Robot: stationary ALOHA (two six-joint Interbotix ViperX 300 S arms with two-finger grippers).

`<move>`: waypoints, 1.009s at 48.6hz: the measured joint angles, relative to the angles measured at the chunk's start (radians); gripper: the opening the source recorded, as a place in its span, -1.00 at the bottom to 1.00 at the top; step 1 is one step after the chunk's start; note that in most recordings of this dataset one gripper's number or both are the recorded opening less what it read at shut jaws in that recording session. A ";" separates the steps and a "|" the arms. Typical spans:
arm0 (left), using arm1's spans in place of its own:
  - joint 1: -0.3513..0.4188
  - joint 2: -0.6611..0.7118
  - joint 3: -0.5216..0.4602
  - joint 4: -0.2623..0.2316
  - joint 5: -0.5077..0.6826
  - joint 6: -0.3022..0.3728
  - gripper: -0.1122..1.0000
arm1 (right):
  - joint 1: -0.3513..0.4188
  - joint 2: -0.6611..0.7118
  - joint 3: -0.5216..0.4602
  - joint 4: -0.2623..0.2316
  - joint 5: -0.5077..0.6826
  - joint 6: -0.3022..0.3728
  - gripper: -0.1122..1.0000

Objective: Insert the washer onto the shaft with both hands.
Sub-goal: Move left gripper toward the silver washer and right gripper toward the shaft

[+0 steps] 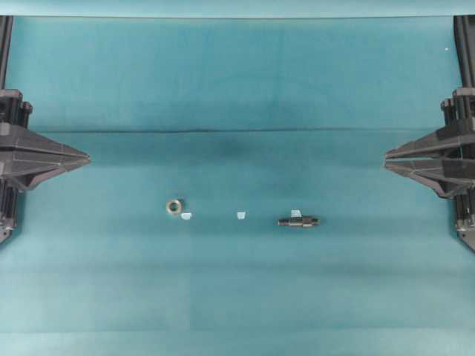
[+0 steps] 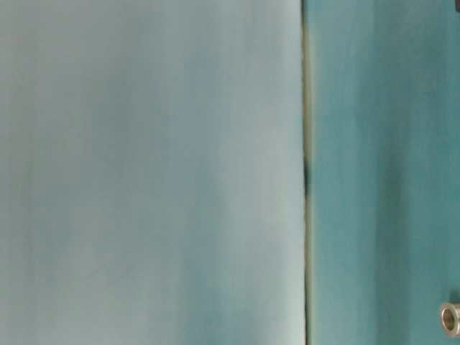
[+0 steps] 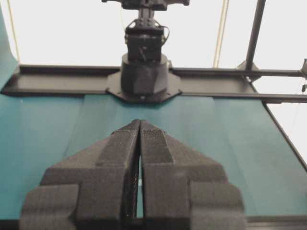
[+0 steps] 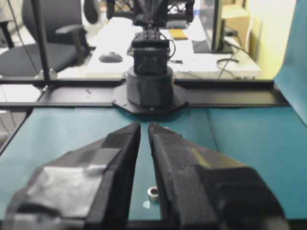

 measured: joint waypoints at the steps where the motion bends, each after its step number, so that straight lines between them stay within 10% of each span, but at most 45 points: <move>1: 0.000 0.000 0.000 0.000 0.000 0.000 -0.76 | 0.000 0.000 -0.002 0.000 0.000 0.000 -0.80; 25: 0.002 0.060 -0.097 0.006 0.259 -0.075 -0.76 | -0.025 0.025 -0.064 0.052 0.311 0.074 -0.97; 49: 0.003 0.295 -0.256 0.011 0.640 -0.118 -0.76 | -0.028 0.341 -0.255 0.054 0.689 0.216 -0.97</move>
